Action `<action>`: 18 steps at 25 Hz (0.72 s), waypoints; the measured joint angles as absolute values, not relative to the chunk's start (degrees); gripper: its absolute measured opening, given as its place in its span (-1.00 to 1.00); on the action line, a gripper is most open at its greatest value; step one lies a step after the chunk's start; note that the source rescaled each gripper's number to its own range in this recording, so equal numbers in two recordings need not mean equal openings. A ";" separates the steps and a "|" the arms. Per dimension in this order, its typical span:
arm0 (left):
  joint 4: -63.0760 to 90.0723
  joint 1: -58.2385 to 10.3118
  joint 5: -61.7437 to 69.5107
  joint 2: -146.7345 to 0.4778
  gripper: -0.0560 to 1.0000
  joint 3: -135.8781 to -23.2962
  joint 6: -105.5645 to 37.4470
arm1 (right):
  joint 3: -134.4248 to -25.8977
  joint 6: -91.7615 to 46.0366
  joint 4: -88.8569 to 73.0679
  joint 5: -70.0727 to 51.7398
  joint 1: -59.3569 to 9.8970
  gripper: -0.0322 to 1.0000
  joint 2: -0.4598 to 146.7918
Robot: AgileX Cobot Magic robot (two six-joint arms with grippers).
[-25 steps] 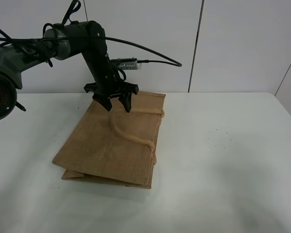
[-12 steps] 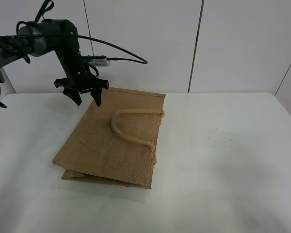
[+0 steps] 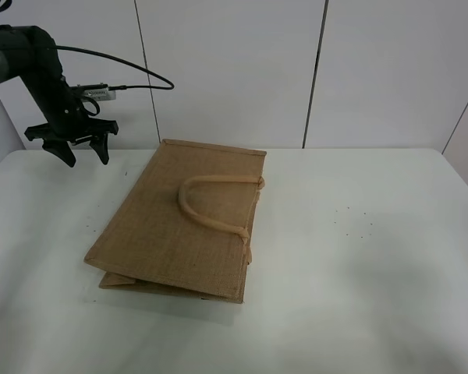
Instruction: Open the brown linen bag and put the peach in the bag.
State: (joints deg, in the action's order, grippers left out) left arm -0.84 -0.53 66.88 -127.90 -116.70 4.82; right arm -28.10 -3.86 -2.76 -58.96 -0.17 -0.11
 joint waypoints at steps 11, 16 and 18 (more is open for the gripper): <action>-0.76 -0.59 66.88 -101.33 0.70 -92.90 4.82 | -28.10 -3.86 -2.76 -58.96 -0.17 1.00 -0.11; -1.27 -0.59 66.89 -84.97 0.70 -77.78 4.82 | -28.10 -3.86 -2.76 -58.96 -0.17 1.00 -0.11; -1.33 -0.59 66.89 -78.34 0.70 -71.86 4.71 | -28.10 -3.86 -2.76 -58.96 -0.17 1.00 -0.11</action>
State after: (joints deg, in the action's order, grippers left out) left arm -1.33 -0.59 66.89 -78.34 -71.86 4.71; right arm -28.10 -3.86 -2.76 -58.96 -0.17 -0.11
